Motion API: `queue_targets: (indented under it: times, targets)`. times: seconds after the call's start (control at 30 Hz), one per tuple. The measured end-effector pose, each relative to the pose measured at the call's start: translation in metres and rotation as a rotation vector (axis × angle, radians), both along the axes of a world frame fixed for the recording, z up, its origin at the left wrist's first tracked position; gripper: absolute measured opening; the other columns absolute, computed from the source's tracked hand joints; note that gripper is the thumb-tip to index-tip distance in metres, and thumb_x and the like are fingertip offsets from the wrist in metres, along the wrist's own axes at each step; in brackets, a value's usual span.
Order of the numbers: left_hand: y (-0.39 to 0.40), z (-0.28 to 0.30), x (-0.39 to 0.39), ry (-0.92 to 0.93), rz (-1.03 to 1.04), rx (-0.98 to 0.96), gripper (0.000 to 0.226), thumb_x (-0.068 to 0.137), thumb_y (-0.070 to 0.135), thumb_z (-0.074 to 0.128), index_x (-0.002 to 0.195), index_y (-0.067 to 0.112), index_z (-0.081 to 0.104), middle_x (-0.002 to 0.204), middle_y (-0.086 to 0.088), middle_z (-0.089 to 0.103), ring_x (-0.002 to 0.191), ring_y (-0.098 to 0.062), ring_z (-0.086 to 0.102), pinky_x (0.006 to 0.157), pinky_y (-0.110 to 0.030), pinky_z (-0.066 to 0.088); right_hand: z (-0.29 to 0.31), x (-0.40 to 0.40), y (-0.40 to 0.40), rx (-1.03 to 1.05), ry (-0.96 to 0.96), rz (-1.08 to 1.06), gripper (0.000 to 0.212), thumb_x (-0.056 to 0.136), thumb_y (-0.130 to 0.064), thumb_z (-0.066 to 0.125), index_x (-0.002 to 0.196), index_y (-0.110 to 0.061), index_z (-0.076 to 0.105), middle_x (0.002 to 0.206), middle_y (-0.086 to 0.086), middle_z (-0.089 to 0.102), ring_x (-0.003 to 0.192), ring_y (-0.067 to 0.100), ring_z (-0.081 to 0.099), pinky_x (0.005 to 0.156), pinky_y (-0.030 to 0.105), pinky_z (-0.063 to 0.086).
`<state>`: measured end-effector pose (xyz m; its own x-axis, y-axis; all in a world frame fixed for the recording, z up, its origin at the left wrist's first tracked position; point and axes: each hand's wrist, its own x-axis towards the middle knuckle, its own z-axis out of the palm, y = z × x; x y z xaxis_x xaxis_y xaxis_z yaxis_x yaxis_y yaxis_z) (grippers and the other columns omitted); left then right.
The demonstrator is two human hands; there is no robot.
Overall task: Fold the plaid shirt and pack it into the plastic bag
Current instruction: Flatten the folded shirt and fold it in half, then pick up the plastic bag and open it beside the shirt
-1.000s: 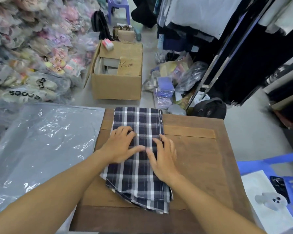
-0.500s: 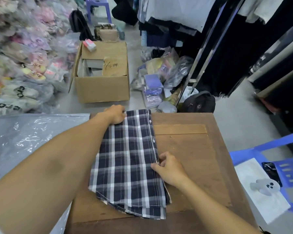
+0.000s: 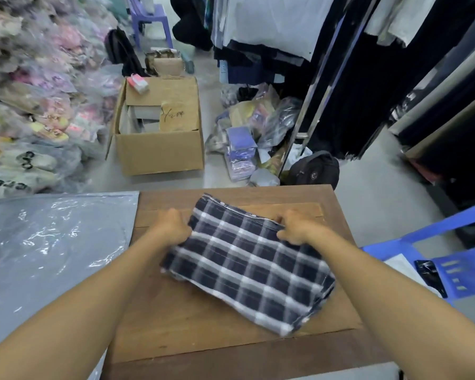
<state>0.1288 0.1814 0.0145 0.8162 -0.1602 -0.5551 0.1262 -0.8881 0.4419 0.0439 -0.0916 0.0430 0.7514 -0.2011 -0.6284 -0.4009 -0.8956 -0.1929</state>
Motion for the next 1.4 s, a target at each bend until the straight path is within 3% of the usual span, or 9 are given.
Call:
queue_targets:
  times: [0.17,0.33,0.5,0.6,0.7,0.8,1.07,1.2,1.4]
  targets:
    - [-0.015,0.002,-0.054,0.263,0.004,-0.092,0.026,0.088,0.024,0.073,0.072,0.01,0.058,0.069,-0.01,0.068,0.059,-0.02,0.06,0.066,-0.032,0.052,0.008,0.018,-0.019,-0.259,0.003,0.21,0.042,0.095,-0.016,0.053,0.133,-0.034,0.056,0.129,0.009,0.06,0.117,0.034,0.053,0.097,0.05,0.049]
    - [-0.024,-0.004,-0.067,0.244,-0.002,-0.067,0.025,0.087,0.027,0.072,0.072,0.011,0.061,0.075,-0.012,0.075,0.065,-0.02,0.065,0.081,-0.034,0.056,0.0,0.019,-0.02,-0.34,0.013,0.259,0.046,0.096,-0.016,0.049,0.141,-0.028,0.05,0.135,0.012,0.054,0.125,0.035,0.047,0.099,0.051,0.046]
    - [-0.017,0.001,-0.062,0.263,-0.047,-0.068,0.032,0.088,0.041,0.069,0.082,0.01,0.067,0.081,-0.009,0.076,0.07,-0.018,0.065,0.085,-0.036,0.056,0.002,0.019,-0.021,-0.324,0.021,0.253,0.047,0.093,-0.019,0.053,0.138,-0.028,0.049,0.137,0.01,0.054,0.124,0.034,0.048,0.1,0.052,0.046]
    - [0.004,0.008,-0.042,0.102,0.066,-0.138,0.039,0.089,0.05,0.063,0.076,0.014,0.066,0.074,-0.003,0.069,0.07,-0.018,0.062,0.078,-0.035,0.053,0.008,0.025,-0.012,-0.285,-0.005,0.247,0.05,0.09,-0.016,0.057,0.137,-0.026,0.044,0.137,0.008,0.052,0.125,0.032,0.044,0.098,0.05,0.048]
    - [0.044,0.017,-0.011,-0.21,0.226,-0.035,0.029,0.091,0.042,0.059,0.085,0.014,0.065,0.094,-0.005,0.068,0.093,-0.028,0.064,0.083,-0.037,0.053,0.017,0.041,0.014,-0.152,-0.129,0.246,0.053,0.093,-0.019,0.059,0.143,-0.023,0.043,0.143,0.007,0.047,0.13,0.031,0.043,0.103,0.046,0.045]
    - [0.089,0.015,0.015,-0.34,0.256,0.093,0.028,0.092,0.034,0.056,0.105,0.012,0.067,0.119,-0.011,0.063,0.114,-0.034,0.058,0.091,-0.043,0.051,0.021,0.062,0.058,0.055,-0.219,0.244,0.05,0.093,-0.024,0.063,0.141,-0.023,0.05,0.143,0.006,0.051,0.129,0.026,0.049,0.108,0.043,0.044]
    - [0.182,-0.003,0.043,-0.253,0.374,0.143,0.067,0.093,0.043,0.056,0.149,0.013,0.036,0.159,-0.012,0.028,0.146,-0.033,0.026,0.116,-0.045,0.031,-0.005,0.134,0.217,0.324,-0.28,0.328,0.042,0.098,-0.028,0.06,0.136,-0.012,0.056,0.138,0.01,0.059,0.126,0.025,0.054,0.103,0.034,0.043]
    - [0.204,-0.021,0.032,-0.139,0.327,0.108,0.082,0.095,0.051,0.05,0.157,0.013,0.013,0.167,-0.012,0.004,0.153,-0.031,0.004,0.123,-0.04,0.012,-0.03,0.162,0.285,0.266,-0.268,0.391,0.049,0.102,-0.029,0.049,0.146,-0.007,0.042,0.151,0.015,0.044,0.143,0.036,0.032,0.115,0.039,0.029]
    - [0.208,-0.031,0.024,-0.138,0.343,0.072,0.075,0.098,0.059,0.033,0.157,0.016,0.017,0.167,-0.008,0.007,0.153,-0.027,0.007,0.122,-0.039,0.01,-0.056,0.165,0.327,0.102,-0.3,0.466,0.053,0.1,-0.04,0.045,0.146,-0.014,0.041,0.154,0.007,0.04,0.143,0.03,0.031,0.117,0.043,0.025]
